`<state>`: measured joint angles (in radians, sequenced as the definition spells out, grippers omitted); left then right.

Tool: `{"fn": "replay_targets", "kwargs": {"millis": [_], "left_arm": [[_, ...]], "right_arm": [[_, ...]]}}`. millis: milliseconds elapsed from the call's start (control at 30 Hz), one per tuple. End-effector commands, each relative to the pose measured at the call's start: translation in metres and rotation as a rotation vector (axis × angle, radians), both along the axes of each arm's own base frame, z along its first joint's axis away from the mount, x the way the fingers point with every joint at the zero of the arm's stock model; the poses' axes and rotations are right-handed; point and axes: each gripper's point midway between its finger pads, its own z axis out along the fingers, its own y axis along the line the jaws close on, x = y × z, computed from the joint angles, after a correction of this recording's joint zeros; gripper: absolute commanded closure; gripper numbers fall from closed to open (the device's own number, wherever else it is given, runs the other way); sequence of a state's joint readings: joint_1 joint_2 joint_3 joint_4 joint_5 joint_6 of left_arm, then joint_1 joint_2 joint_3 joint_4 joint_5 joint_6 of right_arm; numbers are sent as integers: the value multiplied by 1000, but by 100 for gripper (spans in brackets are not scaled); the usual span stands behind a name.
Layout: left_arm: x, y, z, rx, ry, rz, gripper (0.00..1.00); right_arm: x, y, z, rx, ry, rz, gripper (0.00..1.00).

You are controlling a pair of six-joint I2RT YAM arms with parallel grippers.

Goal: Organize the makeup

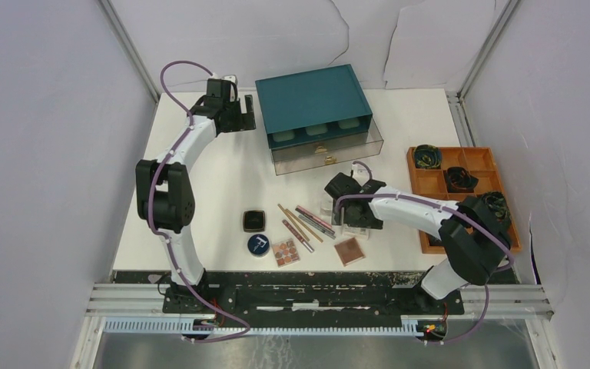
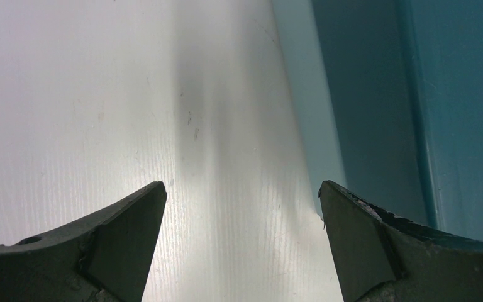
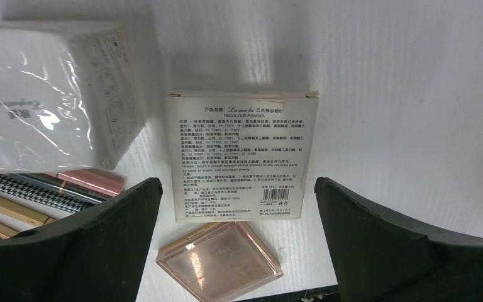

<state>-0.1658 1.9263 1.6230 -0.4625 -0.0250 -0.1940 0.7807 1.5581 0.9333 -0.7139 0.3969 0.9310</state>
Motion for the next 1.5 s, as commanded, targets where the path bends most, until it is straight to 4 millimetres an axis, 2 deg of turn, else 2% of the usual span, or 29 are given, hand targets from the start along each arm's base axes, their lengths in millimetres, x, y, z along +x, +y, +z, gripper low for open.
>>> {"fn": "replay_targets", "kwargs": {"millis": [0,267,433,533,667,700,833,1033,1133,1167,1267,1400,1467], "left_arm": [[8,-3,19,0,-60,-17,1],[5,-2,14,4,-49,-13,1],[3,-1,15,12,-51,-13,1],[2,1,17,19,-56,-11,1],[1,1,18,18,-58,-9,1],[1,2,19,18,-58,-9,1],[1,1,20,15,-60,-9,1],[1,1,22,17,-65,-7,1],[2,1,22,18,-67,-6,1],[3,2,22,17,-68,-4,1],[4,0,22,8,-67,-8,1],[4,-2,21,-3,-61,-10,1],[5,-3,21,-10,-61,-12,1]], "right_arm": [[1,1,0,32,-29,-24,0],[-11,-15,-16,14,1,-55,0],[-16,-16,-31,26,27,-39,1],[-17,-17,-34,21,30,-18,13],[-19,-20,-29,11,31,6,45],[-19,-22,-25,6,29,6,47],[-17,-29,13,0,-24,8,52],[-1,-30,114,65,-203,33,55],[12,-25,160,76,-274,81,55],[20,-19,180,86,-311,101,55],[46,-3,218,78,-380,160,54],[100,23,248,36,-476,185,52],[128,32,255,32,-500,173,52]]}}
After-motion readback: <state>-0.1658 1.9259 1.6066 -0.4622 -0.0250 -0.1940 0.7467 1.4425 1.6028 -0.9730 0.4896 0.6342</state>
